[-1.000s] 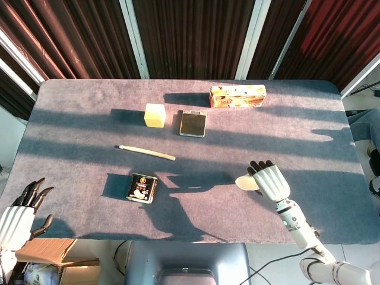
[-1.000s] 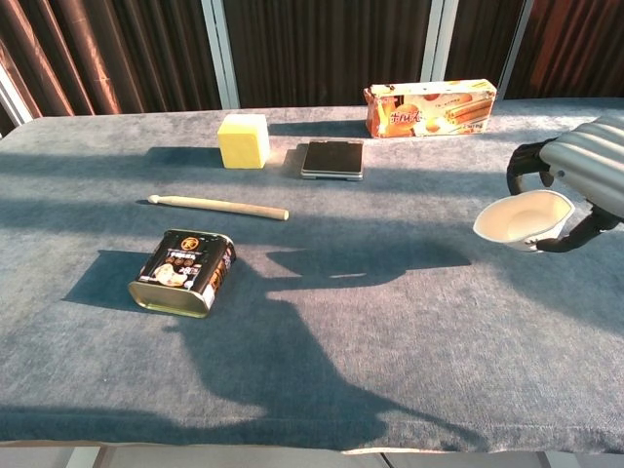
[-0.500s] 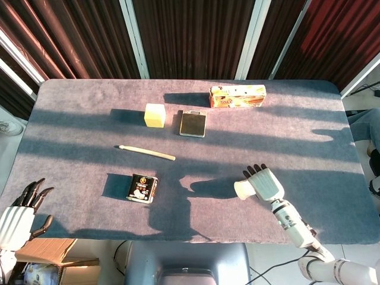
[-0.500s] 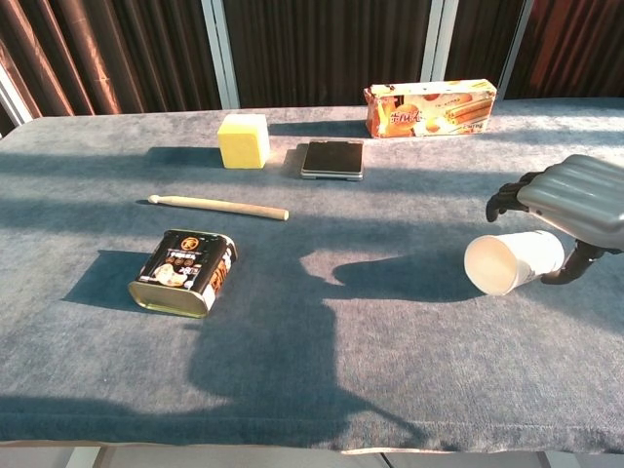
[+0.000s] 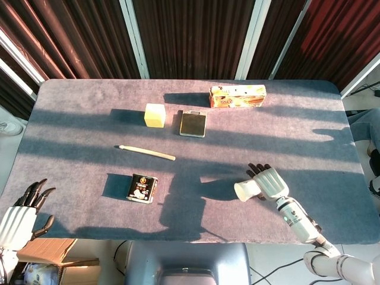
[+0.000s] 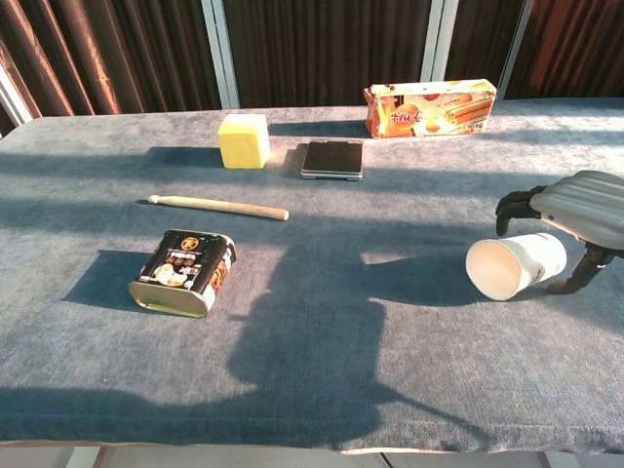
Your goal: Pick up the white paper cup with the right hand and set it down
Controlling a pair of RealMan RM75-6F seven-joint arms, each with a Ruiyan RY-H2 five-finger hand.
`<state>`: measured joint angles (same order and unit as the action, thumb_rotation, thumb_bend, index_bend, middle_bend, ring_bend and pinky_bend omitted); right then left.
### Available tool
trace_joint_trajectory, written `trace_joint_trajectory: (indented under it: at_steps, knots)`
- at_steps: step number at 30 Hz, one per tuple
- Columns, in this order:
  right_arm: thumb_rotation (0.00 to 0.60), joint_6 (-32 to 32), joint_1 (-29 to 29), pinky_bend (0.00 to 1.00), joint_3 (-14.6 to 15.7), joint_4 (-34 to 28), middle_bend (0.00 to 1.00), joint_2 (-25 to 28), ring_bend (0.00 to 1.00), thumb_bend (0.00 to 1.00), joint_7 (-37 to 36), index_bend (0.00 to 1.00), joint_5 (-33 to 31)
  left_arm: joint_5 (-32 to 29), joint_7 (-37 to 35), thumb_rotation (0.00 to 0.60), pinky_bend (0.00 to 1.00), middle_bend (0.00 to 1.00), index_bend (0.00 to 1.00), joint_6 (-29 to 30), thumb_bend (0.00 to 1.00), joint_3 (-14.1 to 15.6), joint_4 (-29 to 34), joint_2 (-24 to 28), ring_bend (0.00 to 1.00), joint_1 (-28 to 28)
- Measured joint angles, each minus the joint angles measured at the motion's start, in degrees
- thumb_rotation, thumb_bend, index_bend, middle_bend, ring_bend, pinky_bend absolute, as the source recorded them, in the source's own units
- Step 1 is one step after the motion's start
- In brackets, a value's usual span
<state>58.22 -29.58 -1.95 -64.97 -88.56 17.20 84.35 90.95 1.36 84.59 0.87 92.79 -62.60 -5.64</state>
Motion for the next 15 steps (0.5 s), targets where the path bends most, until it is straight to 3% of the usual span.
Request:
trace_joint_trajectory:
  at_steps: [6, 15]
  knots:
    - [0.600, 1.4, 0.2, 0.63, 0.2, 1.7, 0.47, -1.1, 0.50, 0.29, 0.1, 0.69, 0.4, 0.0, 0.0, 0.600, 0.30, 0.03, 0.19, 0.1, 0.38, 0.0, 0.0, 0.0, 0.03, 0.1]
    - [0.600, 11.4, 1.0, 0.63, -0.2, 2.9, 0.48, -1.3, 0.50, 0.29, 3.4, 0.69, 5.0, 0.1, -0.1, 0.600, 0.30, 0.03, 0.19, 0.2, 0.38, 0.1, 0.1, 0.1, 0.03, 0.1]
